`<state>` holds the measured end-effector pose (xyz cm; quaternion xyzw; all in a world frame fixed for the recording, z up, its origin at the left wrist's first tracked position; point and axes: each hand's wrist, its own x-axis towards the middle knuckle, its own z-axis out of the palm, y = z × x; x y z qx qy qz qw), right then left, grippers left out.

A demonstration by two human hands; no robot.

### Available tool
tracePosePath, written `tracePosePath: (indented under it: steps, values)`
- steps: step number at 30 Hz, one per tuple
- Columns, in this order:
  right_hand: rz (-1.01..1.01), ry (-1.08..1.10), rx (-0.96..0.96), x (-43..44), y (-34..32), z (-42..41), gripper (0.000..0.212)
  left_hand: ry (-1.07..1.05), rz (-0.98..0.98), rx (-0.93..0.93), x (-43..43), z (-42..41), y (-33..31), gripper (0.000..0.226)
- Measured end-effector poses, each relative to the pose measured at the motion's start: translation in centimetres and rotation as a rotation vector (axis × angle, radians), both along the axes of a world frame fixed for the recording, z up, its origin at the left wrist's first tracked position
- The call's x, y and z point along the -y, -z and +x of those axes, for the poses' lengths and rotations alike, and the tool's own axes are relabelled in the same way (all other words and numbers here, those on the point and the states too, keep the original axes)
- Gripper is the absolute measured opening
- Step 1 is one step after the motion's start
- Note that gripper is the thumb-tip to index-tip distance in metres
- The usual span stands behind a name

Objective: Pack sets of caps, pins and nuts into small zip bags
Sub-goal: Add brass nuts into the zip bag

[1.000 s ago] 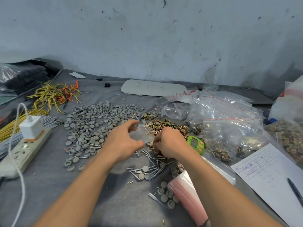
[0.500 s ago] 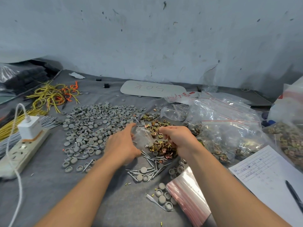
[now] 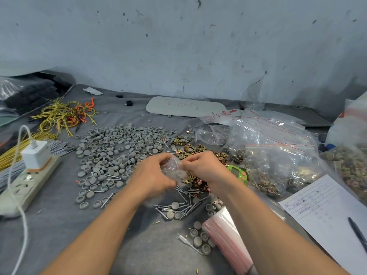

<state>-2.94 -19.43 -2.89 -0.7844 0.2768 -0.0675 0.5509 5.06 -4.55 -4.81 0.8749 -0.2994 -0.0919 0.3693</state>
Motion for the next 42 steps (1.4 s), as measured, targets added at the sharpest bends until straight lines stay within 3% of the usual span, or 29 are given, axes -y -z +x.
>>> tracePosePath:
  steps: [4, 7, 12, 14, 17, 20, 24, 28, 32, 38, 42]
  values:
    - [-0.066, -0.082, 0.053, -1.4, 0.1, 0.5, 0.018, 0.023, 0.039, 0.121, 0.3, -0.8, -0.2, 0.052]
    - [-0.094, -0.147, 0.081, -2.0, -0.3, 0.5, 0.02, 0.015, -0.04, 0.097, 0.3, -0.8, -0.3, 0.037]
    - [-0.096, 0.017, 0.187, -0.6, -1.4, 0.3, 0.019, -0.044, -0.155, 0.05, -0.2, -0.1, -0.4, 0.024]
    - [-0.258, 0.051, 0.103, 0.5, -1.4, -0.3, 0.019, -0.059, -0.215, 0.007, -0.6, 0.2, -0.4, 0.023]
    - [-0.623, -0.035, -0.175, 1.7, -0.8, -1.1, 0.019, -0.084, -0.255, -0.024, -0.9, 0.4, -0.4, 0.025]
    - [-0.74, -0.118, -0.329, 2.0, -0.2, -1.8, 0.026, -0.09, -0.266, -0.029, -1.0, 0.3, -0.5, 0.033]
    - [-0.777, -0.192, -0.347, 1.4, 0.1, -2.4, 0.03, -0.087, -0.216, -0.017, -0.8, 0.0, -0.8, 0.054]
    - [-0.877, -0.196, -0.301, 0.7, 0.9, -2.4, 0.027, -0.084, -0.172, 0.014, -0.5, -0.2, -0.9, 0.058]
    - [-0.864, -0.19, -0.293, 1.1, 1.0, -2.0, 0.021, -0.066, -0.127, 0.035, -0.2, -0.3, -0.9, 0.061]
    - [-0.544, -0.05, -0.123, 2.7, 1.0, -2.0, 0.018, -0.048, -0.125, 0.04, -0.1, -0.1, -0.7, 0.058]
    - [-0.591, 0.022, -0.115, 3.4, 1.3, -1.9, 0.023, -0.052, -0.134, 0.027, -0.1, 0.0, -0.7, 0.059]
